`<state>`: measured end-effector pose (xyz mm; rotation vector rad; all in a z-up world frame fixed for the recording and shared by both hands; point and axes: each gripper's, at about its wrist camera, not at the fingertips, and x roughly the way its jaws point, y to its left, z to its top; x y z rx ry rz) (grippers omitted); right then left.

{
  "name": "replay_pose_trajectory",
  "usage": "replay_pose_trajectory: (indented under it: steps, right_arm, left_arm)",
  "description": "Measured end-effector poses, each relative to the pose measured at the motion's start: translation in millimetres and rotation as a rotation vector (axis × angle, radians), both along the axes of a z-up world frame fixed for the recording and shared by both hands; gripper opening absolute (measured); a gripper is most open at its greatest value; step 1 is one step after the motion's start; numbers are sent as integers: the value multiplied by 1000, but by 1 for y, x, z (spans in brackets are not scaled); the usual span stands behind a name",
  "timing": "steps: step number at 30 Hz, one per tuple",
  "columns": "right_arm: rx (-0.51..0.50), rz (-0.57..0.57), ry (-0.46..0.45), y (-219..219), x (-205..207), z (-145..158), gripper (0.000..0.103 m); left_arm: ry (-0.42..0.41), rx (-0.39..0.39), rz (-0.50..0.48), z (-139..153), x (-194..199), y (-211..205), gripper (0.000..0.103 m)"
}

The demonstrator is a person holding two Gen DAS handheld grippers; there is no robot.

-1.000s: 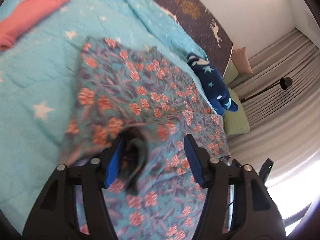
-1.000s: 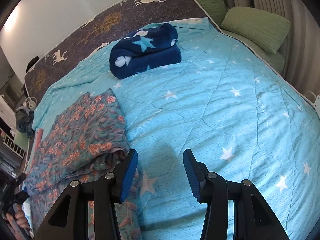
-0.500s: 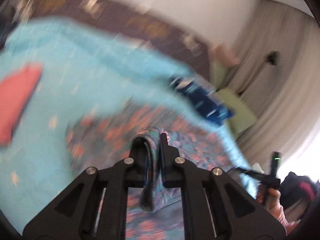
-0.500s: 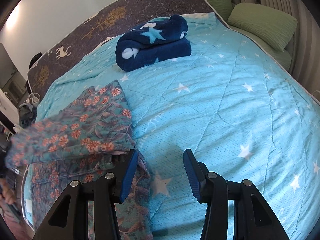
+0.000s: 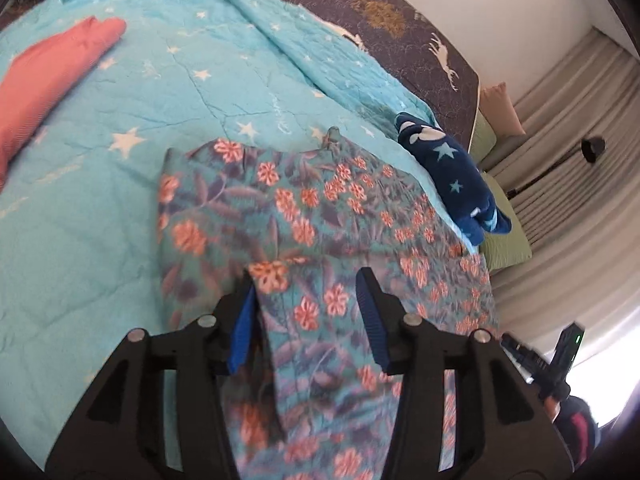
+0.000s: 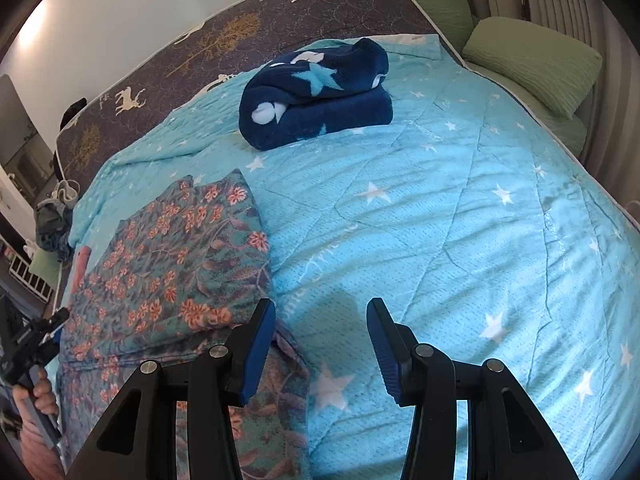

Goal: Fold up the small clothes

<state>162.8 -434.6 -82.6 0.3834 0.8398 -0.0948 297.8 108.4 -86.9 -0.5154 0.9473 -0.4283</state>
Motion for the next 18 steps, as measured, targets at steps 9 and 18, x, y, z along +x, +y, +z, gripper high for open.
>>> replay_pose_trajectory:
  steps: [9, 18]
  right_arm:
    - [-36, 4, -1, 4, 10, 2, 49]
    - [-26, 18, 13, 9, 16, -4, 49]
  left_arm:
    - [-324, 43, -16, 61, -29, -6, 5]
    - [-92, 171, 38, -4, -23, 16, 13]
